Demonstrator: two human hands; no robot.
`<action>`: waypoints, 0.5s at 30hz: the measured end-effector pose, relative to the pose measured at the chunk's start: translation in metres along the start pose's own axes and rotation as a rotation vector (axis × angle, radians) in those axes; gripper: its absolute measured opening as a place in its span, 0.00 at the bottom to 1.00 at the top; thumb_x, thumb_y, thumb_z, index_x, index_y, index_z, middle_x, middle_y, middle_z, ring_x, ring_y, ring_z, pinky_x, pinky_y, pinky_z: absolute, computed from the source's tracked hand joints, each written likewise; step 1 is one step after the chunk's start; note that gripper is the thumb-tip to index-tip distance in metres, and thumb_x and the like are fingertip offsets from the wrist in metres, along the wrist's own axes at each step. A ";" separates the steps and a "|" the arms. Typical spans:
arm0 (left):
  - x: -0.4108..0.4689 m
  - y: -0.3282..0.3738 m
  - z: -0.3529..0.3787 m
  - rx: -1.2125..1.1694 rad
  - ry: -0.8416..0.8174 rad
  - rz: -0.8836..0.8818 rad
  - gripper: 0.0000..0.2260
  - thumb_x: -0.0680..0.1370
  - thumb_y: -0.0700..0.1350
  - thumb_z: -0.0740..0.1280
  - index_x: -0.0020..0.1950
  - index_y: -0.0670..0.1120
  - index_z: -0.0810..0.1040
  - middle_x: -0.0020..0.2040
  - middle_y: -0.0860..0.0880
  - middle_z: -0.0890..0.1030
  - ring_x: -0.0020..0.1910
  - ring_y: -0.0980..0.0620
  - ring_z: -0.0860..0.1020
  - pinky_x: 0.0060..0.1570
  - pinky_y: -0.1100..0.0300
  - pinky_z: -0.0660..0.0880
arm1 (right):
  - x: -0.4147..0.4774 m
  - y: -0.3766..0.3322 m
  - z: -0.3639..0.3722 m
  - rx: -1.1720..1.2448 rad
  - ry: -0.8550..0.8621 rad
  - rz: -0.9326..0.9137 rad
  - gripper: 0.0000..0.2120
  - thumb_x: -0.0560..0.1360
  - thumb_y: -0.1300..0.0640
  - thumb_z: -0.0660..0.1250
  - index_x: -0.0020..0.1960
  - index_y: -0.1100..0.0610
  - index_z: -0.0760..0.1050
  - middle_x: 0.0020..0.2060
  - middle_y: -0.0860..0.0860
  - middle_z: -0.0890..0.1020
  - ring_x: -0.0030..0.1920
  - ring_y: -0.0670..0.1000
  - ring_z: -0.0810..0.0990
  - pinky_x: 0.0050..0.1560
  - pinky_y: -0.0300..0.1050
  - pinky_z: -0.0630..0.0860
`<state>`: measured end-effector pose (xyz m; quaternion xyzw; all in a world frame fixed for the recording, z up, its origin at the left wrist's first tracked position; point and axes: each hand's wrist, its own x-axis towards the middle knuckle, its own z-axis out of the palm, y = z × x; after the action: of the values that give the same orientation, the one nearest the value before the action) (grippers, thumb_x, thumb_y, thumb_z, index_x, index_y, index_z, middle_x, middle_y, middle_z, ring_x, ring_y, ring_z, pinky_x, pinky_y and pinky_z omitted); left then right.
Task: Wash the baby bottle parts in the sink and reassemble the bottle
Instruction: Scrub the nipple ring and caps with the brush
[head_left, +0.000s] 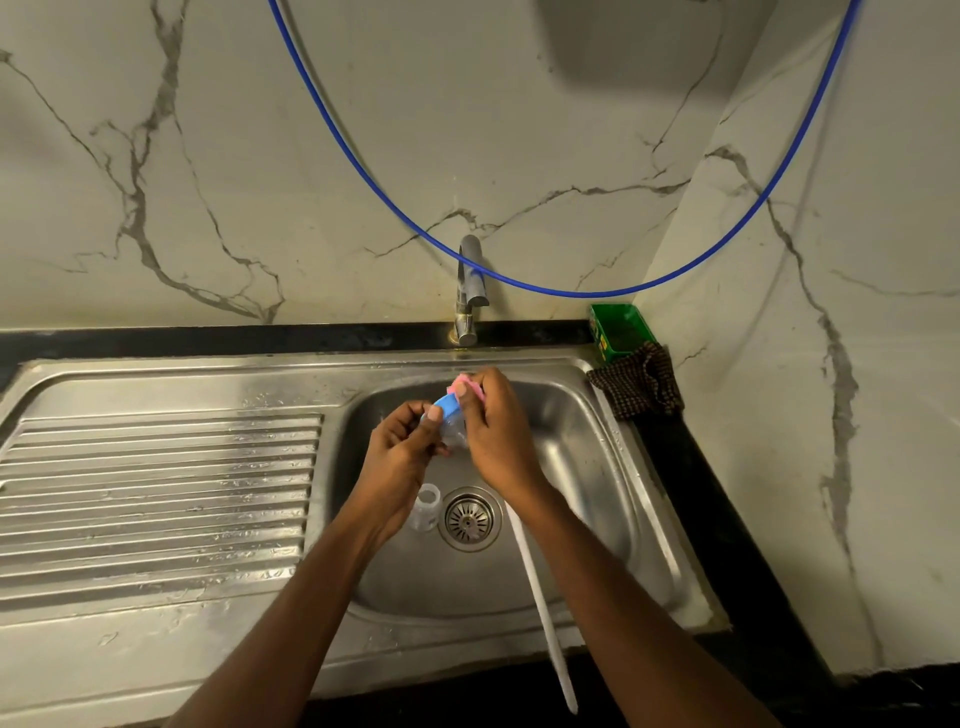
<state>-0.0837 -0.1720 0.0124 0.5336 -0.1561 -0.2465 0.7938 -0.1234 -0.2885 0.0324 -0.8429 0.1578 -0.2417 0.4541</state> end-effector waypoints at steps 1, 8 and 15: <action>0.000 0.000 -0.002 -0.020 -0.006 -0.001 0.10 0.77 0.46 0.64 0.52 0.41 0.78 0.45 0.45 0.82 0.43 0.51 0.79 0.43 0.59 0.77 | -0.004 0.000 0.000 -0.017 -0.006 -0.018 0.10 0.81 0.52 0.59 0.52 0.59 0.71 0.46 0.53 0.77 0.45 0.48 0.77 0.42 0.36 0.71; -0.006 -0.003 -0.014 -0.179 -0.053 -0.011 0.11 0.74 0.48 0.69 0.51 0.42 0.80 0.45 0.43 0.81 0.42 0.52 0.79 0.42 0.62 0.78 | -0.012 -0.006 -0.001 -0.020 0.010 -0.070 0.07 0.80 0.54 0.59 0.50 0.58 0.71 0.45 0.52 0.77 0.44 0.47 0.76 0.41 0.34 0.71; -0.010 0.004 -0.009 -0.380 -0.042 -0.045 0.13 0.74 0.44 0.66 0.55 0.38 0.76 0.46 0.44 0.83 0.43 0.52 0.82 0.45 0.62 0.81 | -0.010 -0.013 0.001 0.056 0.017 -0.058 0.11 0.81 0.52 0.58 0.53 0.60 0.71 0.47 0.54 0.79 0.45 0.46 0.77 0.40 0.25 0.69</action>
<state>-0.0862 -0.1581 0.0129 0.3722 -0.1112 -0.3005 0.8711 -0.1308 -0.2756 0.0399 -0.8319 0.1303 -0.2661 0.4691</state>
